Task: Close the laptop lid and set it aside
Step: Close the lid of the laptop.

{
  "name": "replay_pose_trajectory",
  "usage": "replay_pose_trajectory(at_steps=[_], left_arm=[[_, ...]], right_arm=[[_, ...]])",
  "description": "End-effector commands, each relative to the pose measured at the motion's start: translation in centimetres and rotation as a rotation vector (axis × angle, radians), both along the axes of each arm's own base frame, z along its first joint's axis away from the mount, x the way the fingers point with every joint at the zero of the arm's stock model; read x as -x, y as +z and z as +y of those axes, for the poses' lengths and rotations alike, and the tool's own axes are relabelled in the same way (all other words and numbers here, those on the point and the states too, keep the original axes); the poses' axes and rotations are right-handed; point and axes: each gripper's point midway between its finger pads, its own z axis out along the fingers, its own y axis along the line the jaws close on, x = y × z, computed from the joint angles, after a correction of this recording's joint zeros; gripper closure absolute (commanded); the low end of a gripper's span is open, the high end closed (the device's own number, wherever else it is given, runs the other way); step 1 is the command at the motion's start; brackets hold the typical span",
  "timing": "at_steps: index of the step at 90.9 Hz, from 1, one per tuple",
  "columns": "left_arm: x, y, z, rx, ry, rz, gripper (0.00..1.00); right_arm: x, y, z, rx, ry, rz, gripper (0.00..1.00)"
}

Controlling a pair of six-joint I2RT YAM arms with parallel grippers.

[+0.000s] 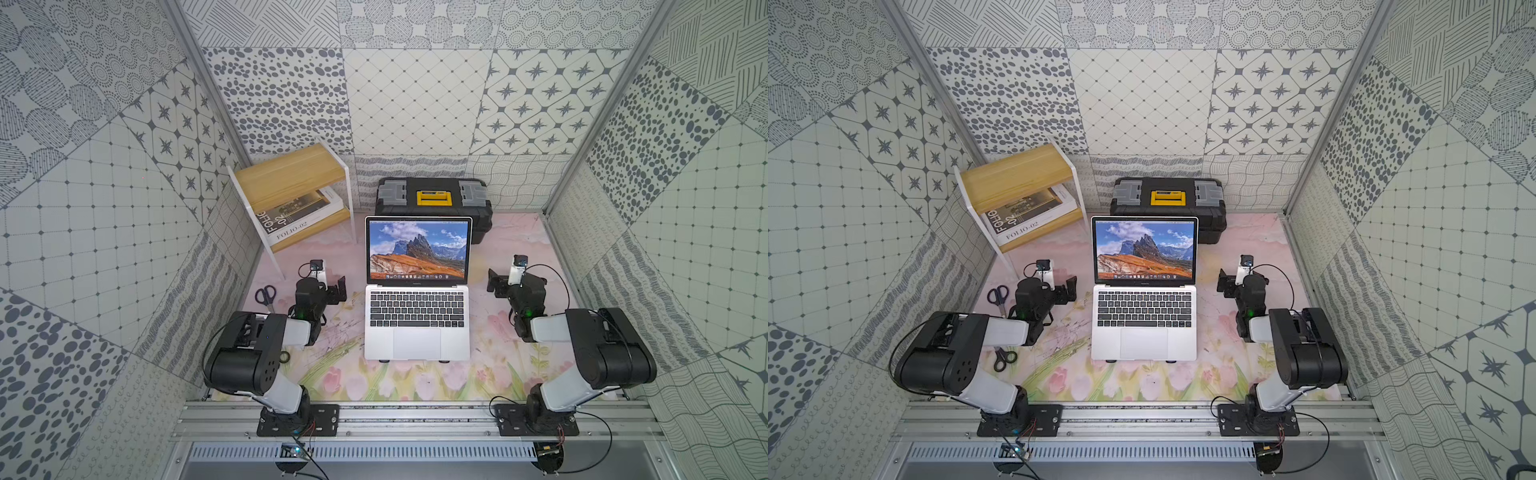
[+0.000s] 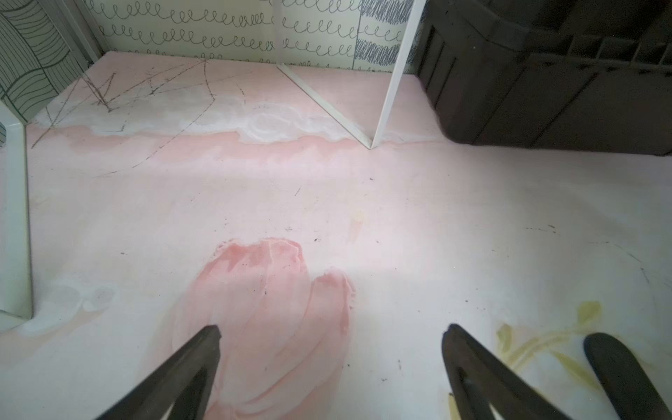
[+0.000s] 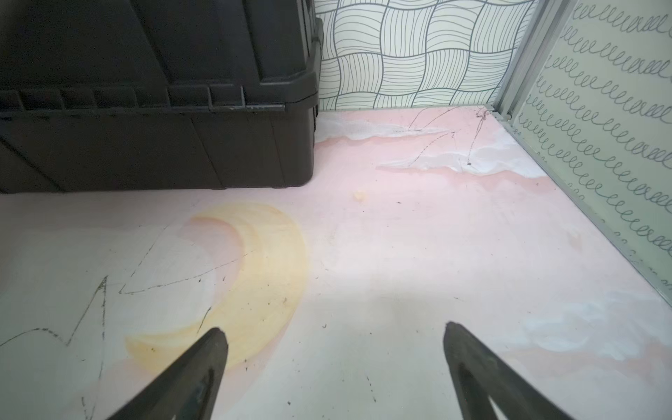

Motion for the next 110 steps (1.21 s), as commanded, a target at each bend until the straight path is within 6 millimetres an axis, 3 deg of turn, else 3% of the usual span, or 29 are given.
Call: replay_pose_trajectory(at_steps=[1, 28, 35, 41, 49, 59, 68, 74, 85, 97, 110], left_arm=[[-0.3, 0.2, -0.3, 0.001, -0.016, -0.008, 0.01], [-0.2, 0.1, -0.3, 0.000, -0.015, -0.005, 0.01], [-0.4, 0.7, 0.6, 0.001, 0.037, -0.002, 0.02], [-0.3, 2.2, 1.6, 0.000, 0.100, 0.000, 0.02], [0.3, 4.9, 3.4, 0.012, 0.218, 0.016, 0.02], [0.5, 11.6, 3.5, 0.085, 0.260, 0.003, 0.08], [0.6, 18.3, 1.3, 0.211, 0.159, -0.047, 0.07], [1.1, 22.5, -1.6, 0.279, 0.000, -0.073, 0.08], [3.6, 27.3, -6.2, 0.285, -0.187, -0.109, 0.08], [7.4, 29.1, -10.4, 0.236, -0.322, -0.145, 0.07], [11.3, 27.9, -13.8, 0.205, -0.452, -0.139, 0.09]], right_arm=[[-0.4, 1.3, 0.2, 0.005, 0.008, -0.044, 0.03], [-0.4, 1.2, 0.2, -0.001, 0.012, -0.042, 0.03], [-0.6, 1.8, 0.1, -0.003, 0.009, -0.050, 0.03], [-0.6, 2.9, 0.2, -0.004, 0.009, -0.047, 0.03], [0.0, 6.4, -0.2, -0.015, -0.012, -0.081, 0.03], [1.0, 12.3, -1.5, -0.158, -0.046, -0.084, 0.03], [1.3, 16.4, -2.1, -0.357, 0.007, -0.059, 0.03], [0.9, 18.4, -1.6, -0.488, 0.094, -0.023, 0.03], [-0.1, 21.6, 0.8, -0.654, 0.320, 0.048, 0.03], [-1.0, 24.7, 2.9, -0.681, 0.489, 0.052, 0.03], [-1.9, 26.3, 3.6, -0.638, 0.534, 0.036, 0.03]])
